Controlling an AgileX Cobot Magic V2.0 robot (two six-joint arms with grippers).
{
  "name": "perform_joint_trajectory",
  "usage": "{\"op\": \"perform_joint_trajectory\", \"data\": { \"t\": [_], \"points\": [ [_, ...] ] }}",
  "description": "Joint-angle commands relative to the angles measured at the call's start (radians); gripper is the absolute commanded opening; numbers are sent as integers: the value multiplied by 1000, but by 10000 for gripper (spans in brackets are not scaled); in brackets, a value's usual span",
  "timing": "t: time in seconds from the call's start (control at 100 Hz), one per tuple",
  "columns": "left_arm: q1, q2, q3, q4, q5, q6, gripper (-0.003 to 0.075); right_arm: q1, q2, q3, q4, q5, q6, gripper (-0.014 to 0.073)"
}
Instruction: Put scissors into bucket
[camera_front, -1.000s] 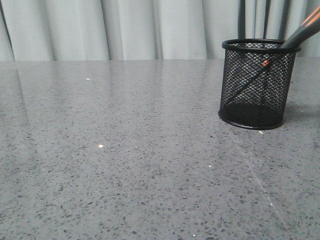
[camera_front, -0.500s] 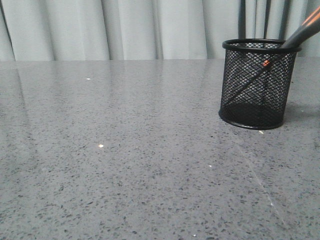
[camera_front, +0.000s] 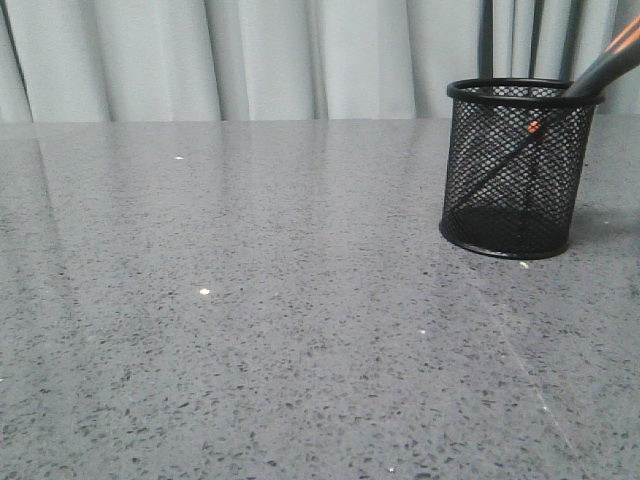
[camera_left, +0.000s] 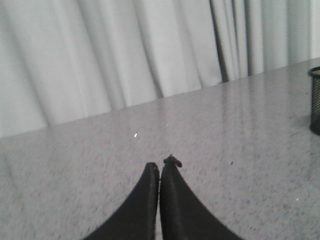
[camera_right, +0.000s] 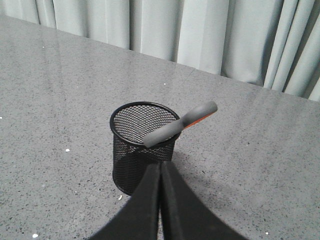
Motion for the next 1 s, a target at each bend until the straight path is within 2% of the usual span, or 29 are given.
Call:
{"op": "perform_joint_trajectory", "data": {
  "t": [0.0,0.06,0.16,0.37,0.51,0.99],
  "points": [
    [57,-43,53,-62,-82,6,-20,-4,7,-25,7,-77,-8,-45],
    [92,-77,43,-40,80,8,-20,-4,7,-25,7,-77,-8,-45],
    [144,-123,46,7,210,8,-20,-4,9,-25,7,-77,-8,-45],
    [236,-211,46,-36,425,8,-20,-4,9,-25,7,-77,-8,-45],
    [268,-209,46,-50,420,8,-19,-4,9,-25,7,-75,-8,-45],
    [268,-209,46,-50,420,8,-20,-4,9,-25,7,-75,-8,-45]
  ]
}}
